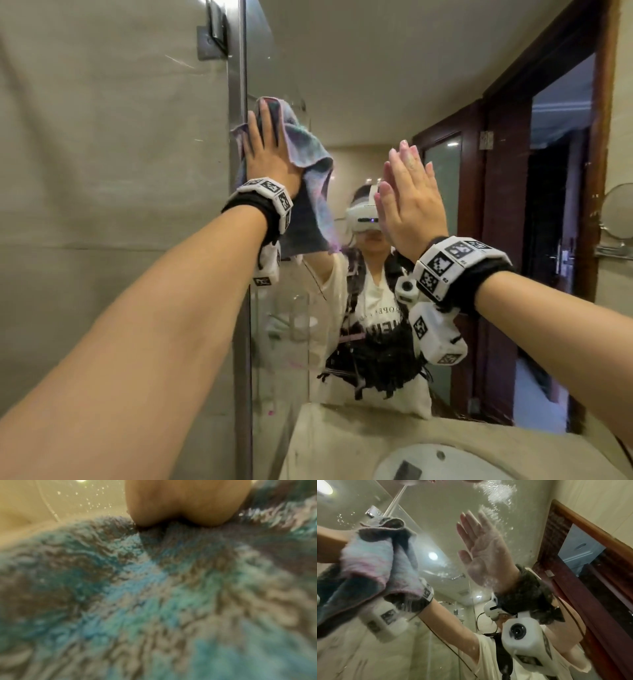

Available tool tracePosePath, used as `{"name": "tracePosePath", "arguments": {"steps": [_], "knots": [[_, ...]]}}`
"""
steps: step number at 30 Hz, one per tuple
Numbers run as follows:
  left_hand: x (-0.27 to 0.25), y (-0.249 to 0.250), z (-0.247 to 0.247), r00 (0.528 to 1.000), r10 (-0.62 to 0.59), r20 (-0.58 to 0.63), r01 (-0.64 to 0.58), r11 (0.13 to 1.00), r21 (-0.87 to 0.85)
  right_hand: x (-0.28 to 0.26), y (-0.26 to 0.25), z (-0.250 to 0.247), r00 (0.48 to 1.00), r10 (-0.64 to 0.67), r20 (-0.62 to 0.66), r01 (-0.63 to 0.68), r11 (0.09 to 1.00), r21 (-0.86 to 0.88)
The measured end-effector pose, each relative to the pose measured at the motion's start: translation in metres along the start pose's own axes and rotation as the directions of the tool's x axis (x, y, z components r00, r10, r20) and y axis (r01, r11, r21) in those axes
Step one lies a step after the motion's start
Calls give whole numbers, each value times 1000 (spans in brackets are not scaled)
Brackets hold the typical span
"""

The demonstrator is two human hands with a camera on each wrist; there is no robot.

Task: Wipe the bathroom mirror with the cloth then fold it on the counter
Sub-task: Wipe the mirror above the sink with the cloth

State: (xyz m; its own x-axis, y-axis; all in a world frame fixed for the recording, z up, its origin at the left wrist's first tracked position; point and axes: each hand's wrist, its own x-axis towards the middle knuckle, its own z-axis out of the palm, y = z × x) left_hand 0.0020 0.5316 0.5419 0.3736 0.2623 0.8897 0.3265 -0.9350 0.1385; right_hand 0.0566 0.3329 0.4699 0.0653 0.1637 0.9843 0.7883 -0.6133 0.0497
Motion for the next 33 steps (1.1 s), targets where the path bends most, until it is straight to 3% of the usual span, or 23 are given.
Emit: {"name": "tracePosePath", "arguments": {"steps": [5, 9, 16, 19, 22, 29, 33], "knots": [[-12, -2, 1, 999, 2, -53, -6, 997, -81, -14, -6, 2, 997, 0, 79, 0, 1000, 6], [-53, -10, 28, 996, -37, -78, 30, 995, -91, -23, 1, -3, 991, 10, 130, -5, 999, -35], [-98, -21, 49, 999, -24, -33, 20, 992, -123, -43, -16, 1, 969, -26, 246, 36, 999, -35], [-97, -15, 47, 996, -90, -15, 88, 992, -95, -43, -21, -1, 968, -21, 250, 26, 1000, -15], [-91, 9, 42, 993, -118, 14, 119, 990, -79, -37, -10, -11, 976, -6, 219, 10, 1000, -19], [-80, 133, 25, 992, 124, -17, -125, 992, -30, -44, 40, -53, 990, 45, 130, -36, 996, -77], [-82, 162, 32, 983, 171, -60, -173, 984, -31, -51, 75, -85, 989, 101, 106, -83, 982, -168]]}}
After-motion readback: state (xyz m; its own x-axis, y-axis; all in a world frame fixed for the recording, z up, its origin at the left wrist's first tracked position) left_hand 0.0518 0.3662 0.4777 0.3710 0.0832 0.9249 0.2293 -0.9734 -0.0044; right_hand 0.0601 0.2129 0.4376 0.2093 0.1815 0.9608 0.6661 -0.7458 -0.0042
